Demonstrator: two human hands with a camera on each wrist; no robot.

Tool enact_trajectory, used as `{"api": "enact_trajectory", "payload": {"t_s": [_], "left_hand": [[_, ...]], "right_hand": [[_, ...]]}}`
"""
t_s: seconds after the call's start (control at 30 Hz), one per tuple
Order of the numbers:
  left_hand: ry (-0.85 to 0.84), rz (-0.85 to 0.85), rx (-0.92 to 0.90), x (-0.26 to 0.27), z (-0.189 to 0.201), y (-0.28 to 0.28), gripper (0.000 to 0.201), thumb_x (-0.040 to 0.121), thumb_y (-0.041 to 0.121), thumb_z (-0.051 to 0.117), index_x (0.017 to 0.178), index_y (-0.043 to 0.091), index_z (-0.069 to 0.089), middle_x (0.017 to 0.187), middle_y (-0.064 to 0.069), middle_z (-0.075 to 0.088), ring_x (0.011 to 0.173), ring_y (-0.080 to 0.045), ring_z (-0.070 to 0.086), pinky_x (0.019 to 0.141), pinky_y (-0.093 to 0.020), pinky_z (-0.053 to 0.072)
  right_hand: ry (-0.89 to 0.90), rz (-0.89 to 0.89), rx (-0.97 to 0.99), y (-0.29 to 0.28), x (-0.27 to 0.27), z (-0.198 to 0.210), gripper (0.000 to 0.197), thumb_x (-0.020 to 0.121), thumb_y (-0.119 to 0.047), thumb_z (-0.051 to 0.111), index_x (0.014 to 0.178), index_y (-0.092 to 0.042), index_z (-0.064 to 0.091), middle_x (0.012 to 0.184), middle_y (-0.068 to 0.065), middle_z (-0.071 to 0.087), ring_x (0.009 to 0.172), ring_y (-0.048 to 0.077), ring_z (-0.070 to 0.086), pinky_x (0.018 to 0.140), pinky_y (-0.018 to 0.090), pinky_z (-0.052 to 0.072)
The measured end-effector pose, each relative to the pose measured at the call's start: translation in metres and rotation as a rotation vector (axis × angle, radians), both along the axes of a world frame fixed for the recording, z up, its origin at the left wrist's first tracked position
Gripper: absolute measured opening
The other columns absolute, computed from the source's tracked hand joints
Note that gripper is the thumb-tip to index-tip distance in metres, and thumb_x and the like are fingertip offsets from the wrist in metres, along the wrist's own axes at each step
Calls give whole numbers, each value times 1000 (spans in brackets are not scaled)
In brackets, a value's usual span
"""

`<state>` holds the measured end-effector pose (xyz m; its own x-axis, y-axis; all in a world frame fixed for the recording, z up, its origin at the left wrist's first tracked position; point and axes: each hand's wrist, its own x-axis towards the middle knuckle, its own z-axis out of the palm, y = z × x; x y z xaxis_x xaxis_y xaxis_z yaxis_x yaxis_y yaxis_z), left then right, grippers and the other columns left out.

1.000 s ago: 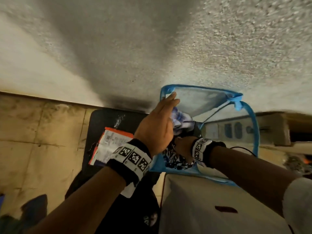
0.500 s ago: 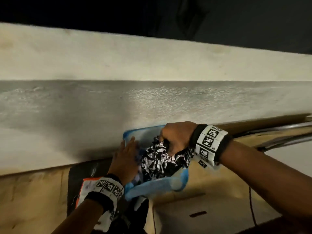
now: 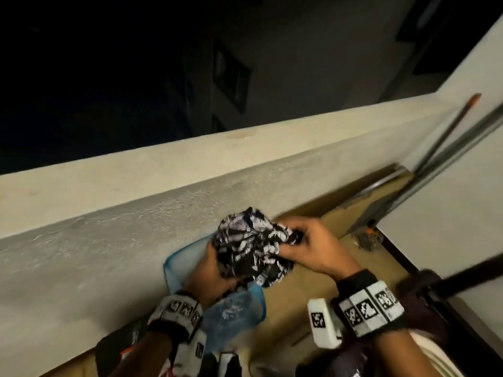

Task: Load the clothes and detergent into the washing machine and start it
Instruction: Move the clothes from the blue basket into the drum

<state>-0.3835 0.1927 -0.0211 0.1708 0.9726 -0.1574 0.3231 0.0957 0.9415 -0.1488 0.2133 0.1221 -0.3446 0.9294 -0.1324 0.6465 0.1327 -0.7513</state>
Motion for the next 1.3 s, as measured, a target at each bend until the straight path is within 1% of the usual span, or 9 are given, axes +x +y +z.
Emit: {"api": "enact_trajectory", "payload": {"t_s": [0.1,0.23,0.4,0.5,0.67,0.83,0.93,1.07,1.3], "left_hand": [[94,-121,5,26,28,6,95,62,26,91,139,7,39,125,-7,60,110,-18,59,96,-27,47],[24,-212,6,57,16,12,71,73,11,85,131,25,47,123,14,64,114,1,59,99,-25,48],[66,-190,-54,71,1,16,59,79,24,80,128,34,49,118,3,69,104,-9,66,92,-30,54],[-40,-80,-42,68,18,25,59,83,9,75,117,51,49,111,-6,71,94,-17,72,76,-31,58],[-213,54,116,72,110,37,64,84,3,72,128,43,47,105,-3,68,77,-26,70,65,-47,61],[-257,-197,314,108,188,31,65,85,-2,68,133,36,48,108,3,73,97,-16,71,86,-39,58],[-231,-393,395,130,213,19,66,86,-4,67,137,30,44,108,5,74,105,-10,68,92,-24,53],[-224,-567,399,148,225,10,67,85,-16,59,137,24,45,104,-2,72,107,-15,67,96,-25,51],[-304,-594,355,155,207,10,71,76,-26,57,132,17,50,113,-5,70,106,-20,66,84,-33,57]], "right_hand": [[169,-120,55,-25,22,21,46,79,-22,83,122,-16,70,116,-8,75,106,6,71,96,39,57],[332,-202,185,-52,44,66,39,78,-9,84,115,-16,75,111,-7,77,103,13,73,94,39,58],[456,-298,392,-83,73,112,29,72,-15,80,101,-19,75,89,-17,77,79,-3,71,73,15,55],[325,-424,414,-98,105,110,37,71,-21,85,107,-19,77,98,-14,78,90,2,72,80,24,57],[-133,-460,287,-108,144,68,33,73,-28,85,104,-28,76,104,-13,74,97,5,69,89,46,57],[-309,-165,207,-115,102,47,39,74,-32,85,110,-40,72,149,-15,24,132,-4,31,104,7,34],[-263,-162,300,-108,85,44,37,71,-35,87,106,-38,75,165,-20,-11,138,-16,19,107,6,28],[-218,-207,324,-102,83,48,42,68,-35,85,109,-33,77,159,-17,19,136,8,46,105,34,49],[-165,-315,348,-125,112,47,35,69,-36,84,104,-33,79,130,-28,50,119,-5,51,97,28,51]]}}
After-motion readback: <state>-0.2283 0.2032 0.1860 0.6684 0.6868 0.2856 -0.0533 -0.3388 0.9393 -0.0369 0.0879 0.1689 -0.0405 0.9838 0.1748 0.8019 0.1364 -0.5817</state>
